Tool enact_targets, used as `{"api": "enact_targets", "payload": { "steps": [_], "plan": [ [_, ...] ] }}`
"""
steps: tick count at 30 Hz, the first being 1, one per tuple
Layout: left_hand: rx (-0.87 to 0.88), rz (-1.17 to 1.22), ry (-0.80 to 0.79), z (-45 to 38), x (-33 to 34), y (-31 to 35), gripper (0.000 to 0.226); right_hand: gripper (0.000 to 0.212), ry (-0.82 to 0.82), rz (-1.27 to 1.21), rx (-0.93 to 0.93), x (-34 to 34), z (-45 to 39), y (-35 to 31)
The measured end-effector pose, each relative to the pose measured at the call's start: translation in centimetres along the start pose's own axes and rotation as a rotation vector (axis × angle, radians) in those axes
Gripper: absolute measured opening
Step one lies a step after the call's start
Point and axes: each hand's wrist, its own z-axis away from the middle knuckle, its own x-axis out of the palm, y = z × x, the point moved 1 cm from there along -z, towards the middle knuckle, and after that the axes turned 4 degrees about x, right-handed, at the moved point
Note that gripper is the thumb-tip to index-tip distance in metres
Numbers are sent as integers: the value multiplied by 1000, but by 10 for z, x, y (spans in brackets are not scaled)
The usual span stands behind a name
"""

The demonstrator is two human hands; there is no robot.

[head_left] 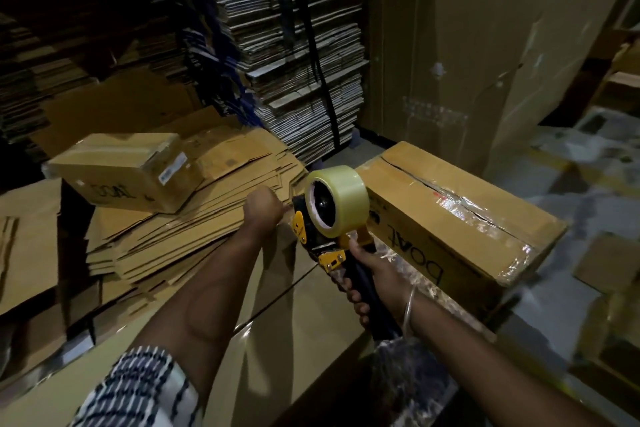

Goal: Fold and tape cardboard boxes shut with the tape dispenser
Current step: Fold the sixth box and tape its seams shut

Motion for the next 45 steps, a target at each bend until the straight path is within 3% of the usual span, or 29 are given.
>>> {"api": "enact_targets", "payload": {
  "steps": [5, 19, 22, 29, 33, 39, 45],
  "plan": [
    [50, -108, -26, -2, -4, -5, 22, 68, -31, 6, 5, -2, -1, 6],
    [71, -54, -77, -2, 8, -21, 30, 71, -30, -15, 45, 1, -4, 6],
    [6, -20, -97, 0, 9, -23, 26, 70, -29, 0, 56, 2, -4, 5],
    [-77, -19, -35, 12, 17, -38, 33, 70, -29, -12, 58, 1, -10, 2],
    [71, -9, 79, 31, 13, -35, 38, 69, -27, 0, 63, 1, -11, -1],
    [175, -64, 14, 41, 5, -49, 52, 70, -20, 3, 81, 5, -17, -4],
    [85, -147, 92, 34, -12, -67, 50, 69, -33, 91, 87, 24, -33, -22]
  ]
}}
